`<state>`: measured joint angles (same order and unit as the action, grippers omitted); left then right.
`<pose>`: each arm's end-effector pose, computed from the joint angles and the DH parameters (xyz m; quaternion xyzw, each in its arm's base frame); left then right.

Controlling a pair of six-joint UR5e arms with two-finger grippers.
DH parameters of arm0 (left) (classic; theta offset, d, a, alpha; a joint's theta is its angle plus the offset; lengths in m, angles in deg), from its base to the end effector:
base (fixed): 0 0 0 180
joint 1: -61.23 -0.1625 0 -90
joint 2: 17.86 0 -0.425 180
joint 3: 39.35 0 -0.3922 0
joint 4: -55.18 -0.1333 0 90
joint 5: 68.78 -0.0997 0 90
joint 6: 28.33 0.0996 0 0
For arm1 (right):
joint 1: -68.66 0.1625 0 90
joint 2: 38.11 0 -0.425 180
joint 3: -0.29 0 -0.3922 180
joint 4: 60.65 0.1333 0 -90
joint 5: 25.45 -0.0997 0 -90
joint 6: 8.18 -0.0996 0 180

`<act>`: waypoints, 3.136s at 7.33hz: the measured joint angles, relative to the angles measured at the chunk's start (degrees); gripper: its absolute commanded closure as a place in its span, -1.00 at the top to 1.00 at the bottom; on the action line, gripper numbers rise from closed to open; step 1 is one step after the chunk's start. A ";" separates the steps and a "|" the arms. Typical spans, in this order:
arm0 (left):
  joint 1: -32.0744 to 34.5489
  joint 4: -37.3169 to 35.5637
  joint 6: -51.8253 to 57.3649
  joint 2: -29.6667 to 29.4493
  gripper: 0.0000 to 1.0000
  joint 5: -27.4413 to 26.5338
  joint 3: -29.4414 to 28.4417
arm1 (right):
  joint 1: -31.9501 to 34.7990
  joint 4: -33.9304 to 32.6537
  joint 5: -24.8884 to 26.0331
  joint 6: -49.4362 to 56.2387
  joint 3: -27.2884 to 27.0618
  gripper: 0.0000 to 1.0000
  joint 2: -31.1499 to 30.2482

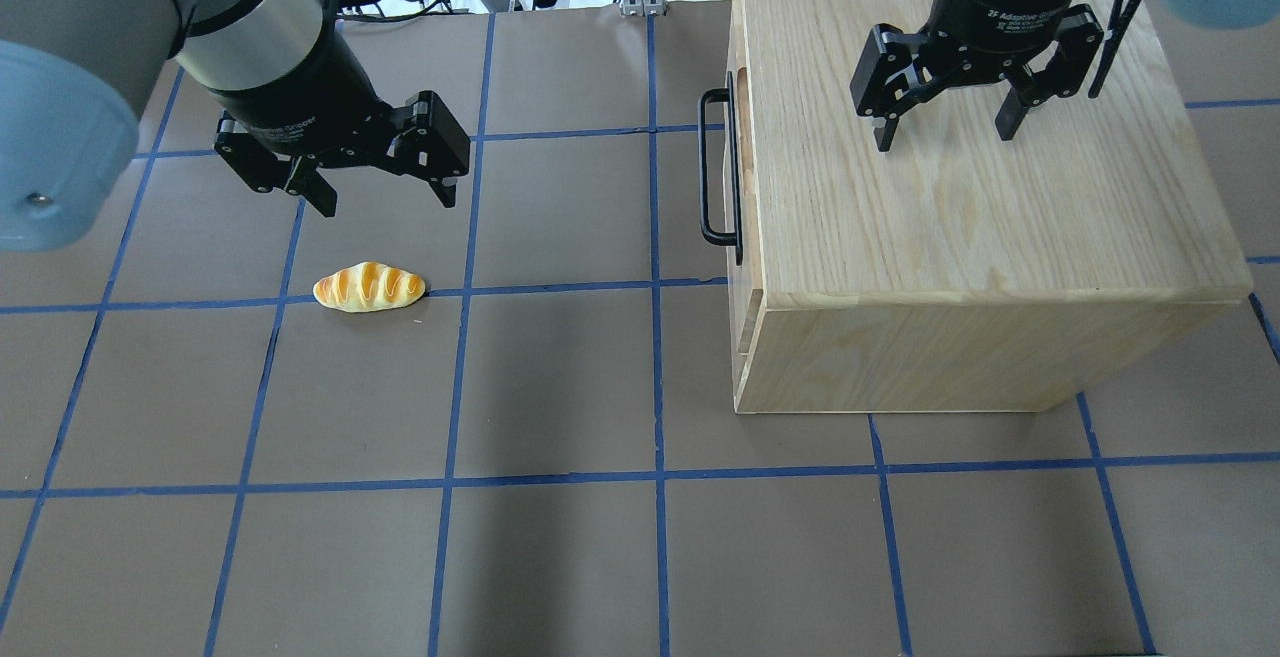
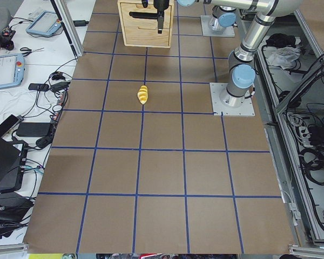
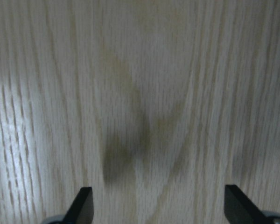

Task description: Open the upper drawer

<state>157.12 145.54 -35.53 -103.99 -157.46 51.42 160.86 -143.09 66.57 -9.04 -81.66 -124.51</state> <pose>-0.1828 -0.4509 0.5130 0.0112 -0.9996 0.0224 0.0142 0.1493 -0.5065 0.5123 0.0122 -0.9994 -0.0267 0.0183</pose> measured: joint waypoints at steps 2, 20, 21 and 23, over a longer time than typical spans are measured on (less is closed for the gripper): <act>0.00 -0.14 0.00 -0.69 1.00 0.20 -0.15 | 0.00 0.00 0.00 0.00 0.00 1.00 0.00; 11.25 -22.51 -2.62 -22.87 1.00 18.05 -4.40 | 0.00 0.00 0.00 -0.02 0.03 1.00 0.00; 11.19 -22.41 -2.53 -22.81 1.00 16.31 -4.21 | 0.00 0.00 0.00 -0.02 0.03 1.00 0.00; 10.40 -21.63 -2.15 -21.65 1.00 13.15 -3.71 | 0.00 0.00 0.00 0.00 0.03 1.00 0.00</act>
<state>167.52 123.91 -37.68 -125.64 -144.31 47.71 160.85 -143.09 66.57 -9.04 -81.63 -124.51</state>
